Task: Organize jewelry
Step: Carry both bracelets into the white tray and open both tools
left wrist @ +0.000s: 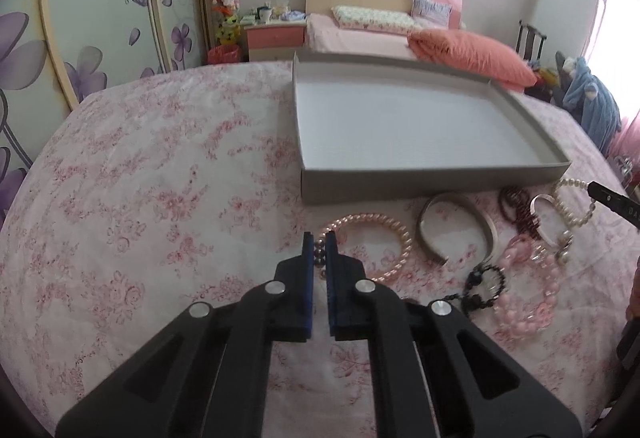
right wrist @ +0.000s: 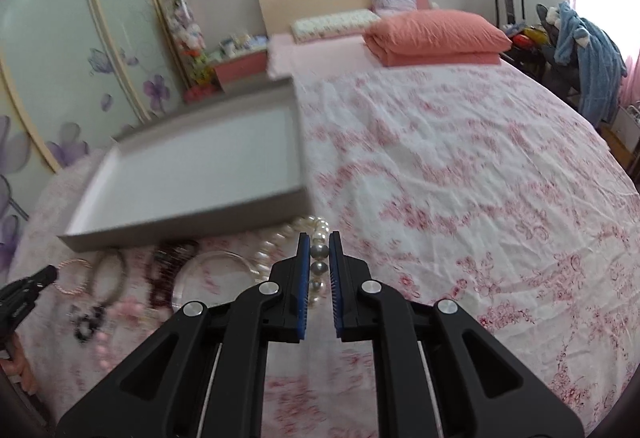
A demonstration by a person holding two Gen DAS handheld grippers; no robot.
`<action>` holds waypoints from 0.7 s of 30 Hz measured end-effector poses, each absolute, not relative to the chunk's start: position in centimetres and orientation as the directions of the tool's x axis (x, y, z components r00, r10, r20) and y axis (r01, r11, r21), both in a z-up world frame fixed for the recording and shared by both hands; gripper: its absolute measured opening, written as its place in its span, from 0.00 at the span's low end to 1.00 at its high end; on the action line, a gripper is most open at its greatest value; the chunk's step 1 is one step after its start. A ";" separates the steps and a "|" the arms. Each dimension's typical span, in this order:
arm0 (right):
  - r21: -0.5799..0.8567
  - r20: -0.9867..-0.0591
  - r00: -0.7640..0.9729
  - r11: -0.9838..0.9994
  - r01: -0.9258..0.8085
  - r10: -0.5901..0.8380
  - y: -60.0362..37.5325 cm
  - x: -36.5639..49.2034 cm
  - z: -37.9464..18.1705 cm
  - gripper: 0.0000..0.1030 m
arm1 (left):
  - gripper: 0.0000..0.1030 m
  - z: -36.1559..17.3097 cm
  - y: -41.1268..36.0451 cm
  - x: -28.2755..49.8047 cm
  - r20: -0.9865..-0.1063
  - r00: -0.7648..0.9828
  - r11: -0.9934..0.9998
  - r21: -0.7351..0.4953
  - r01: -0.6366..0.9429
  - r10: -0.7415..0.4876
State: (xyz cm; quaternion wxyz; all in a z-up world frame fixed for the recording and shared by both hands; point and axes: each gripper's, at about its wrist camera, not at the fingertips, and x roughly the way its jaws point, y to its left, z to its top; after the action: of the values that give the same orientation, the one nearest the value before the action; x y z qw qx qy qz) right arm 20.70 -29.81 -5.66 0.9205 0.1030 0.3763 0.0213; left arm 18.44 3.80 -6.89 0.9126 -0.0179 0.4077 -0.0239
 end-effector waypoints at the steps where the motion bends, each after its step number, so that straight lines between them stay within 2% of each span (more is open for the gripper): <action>1: 0.219 -0.676 0.725 0.975 0.026 0.132 -29.7 20.5 -5.3 0.10 | 0.06 -6.6 3.8 18.3 -0.736 0.674 0.998 -0.060 0.031 -0.065; 8: 0.291 -0.600 0.764 0.954 -0.067 0.237 -28.2 18.9 -3.2 0.10 | 0.06 -4.6 3.4 16.7 -0.675 0.728 0.992 -0.113 0.059 -0.120; 21: 0.308 -0.538 0.784 0.938 -0.158 0.308 -25.9 16.2 -1.7 0.10 | 0.06 -2.4 2.3 14.7 -0.624 0.768 0.988 -0.128 0.085 -0.147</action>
State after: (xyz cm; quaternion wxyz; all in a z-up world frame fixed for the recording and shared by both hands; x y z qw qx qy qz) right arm 16.16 -25.85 -1.66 0.9364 0.1240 0.3039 0.1244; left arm 14.73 2.34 -2.43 0.9390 -0.0462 0.3352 -0.0620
